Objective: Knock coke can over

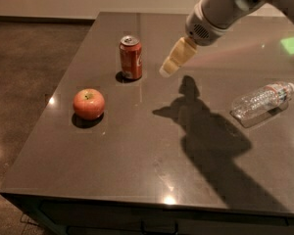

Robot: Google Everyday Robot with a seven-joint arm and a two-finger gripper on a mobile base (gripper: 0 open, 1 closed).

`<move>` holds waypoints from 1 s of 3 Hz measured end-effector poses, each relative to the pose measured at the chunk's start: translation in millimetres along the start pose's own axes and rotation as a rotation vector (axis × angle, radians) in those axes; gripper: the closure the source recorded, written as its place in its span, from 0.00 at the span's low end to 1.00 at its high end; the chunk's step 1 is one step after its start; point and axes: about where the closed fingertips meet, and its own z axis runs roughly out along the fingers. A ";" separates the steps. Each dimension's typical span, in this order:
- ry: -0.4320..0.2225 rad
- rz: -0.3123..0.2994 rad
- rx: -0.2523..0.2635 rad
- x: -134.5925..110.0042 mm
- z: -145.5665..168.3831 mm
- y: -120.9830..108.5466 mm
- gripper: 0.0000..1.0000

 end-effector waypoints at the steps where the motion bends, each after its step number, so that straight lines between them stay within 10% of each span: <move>1: -0.043 0.018 0.008 -23.1 29.5 4.7 0.00; 3: -0.117 0.057 -0.008 -70.5 85.9 15.2 0.00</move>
Offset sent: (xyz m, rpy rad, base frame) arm 0.0617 0.0880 -0.0451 0.1176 -0.0602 -0.0430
